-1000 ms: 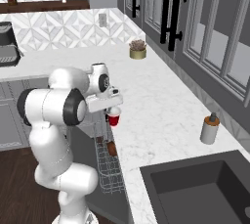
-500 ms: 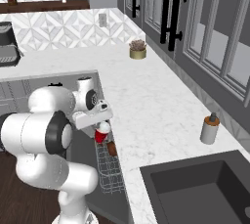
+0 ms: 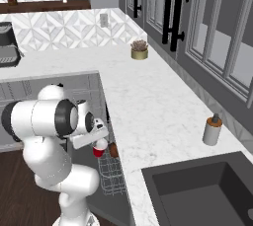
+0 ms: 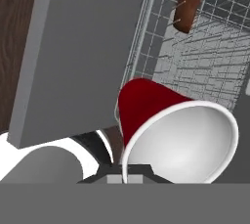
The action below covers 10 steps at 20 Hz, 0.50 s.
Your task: Pick up the cup and bowl from the counter, place them in the dishwasher, and close the dishwasher door.
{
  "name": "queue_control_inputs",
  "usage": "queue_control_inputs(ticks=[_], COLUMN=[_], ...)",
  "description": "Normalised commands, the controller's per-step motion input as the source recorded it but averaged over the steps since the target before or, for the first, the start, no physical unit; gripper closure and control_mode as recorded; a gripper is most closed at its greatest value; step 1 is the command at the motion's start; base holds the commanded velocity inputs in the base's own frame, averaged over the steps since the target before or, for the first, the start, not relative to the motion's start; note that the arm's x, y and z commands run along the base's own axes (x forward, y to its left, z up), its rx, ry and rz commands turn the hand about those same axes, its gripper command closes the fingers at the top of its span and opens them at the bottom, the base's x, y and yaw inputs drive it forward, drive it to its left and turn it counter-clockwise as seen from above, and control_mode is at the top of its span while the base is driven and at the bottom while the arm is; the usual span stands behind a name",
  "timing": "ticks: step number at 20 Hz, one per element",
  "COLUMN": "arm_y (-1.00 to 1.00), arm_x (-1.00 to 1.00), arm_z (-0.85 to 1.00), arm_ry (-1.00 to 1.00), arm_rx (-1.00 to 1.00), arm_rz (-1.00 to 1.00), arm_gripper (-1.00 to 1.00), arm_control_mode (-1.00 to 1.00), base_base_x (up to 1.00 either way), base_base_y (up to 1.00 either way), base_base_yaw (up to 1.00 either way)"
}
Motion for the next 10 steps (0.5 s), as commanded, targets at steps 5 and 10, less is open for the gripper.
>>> queue_control_inputs(ticks=[5, 10], arm_y=[0.07, -0.1], arm_x=[0.45, 0.69], arm_z=[-0.94, -0.53], arm_ry=[0.0, 0.0], arm_rx=[-0.09, -0.1], arm_rz=[0.0, -0.03], arm_gripper=[1.0, 1.0], arm_control_mode=[-1.0, -1.0], base_base_x=[0.0, 0.0], base_base_y=[0.0, 0.0], base_base_yaw=[0.0, 0.0])
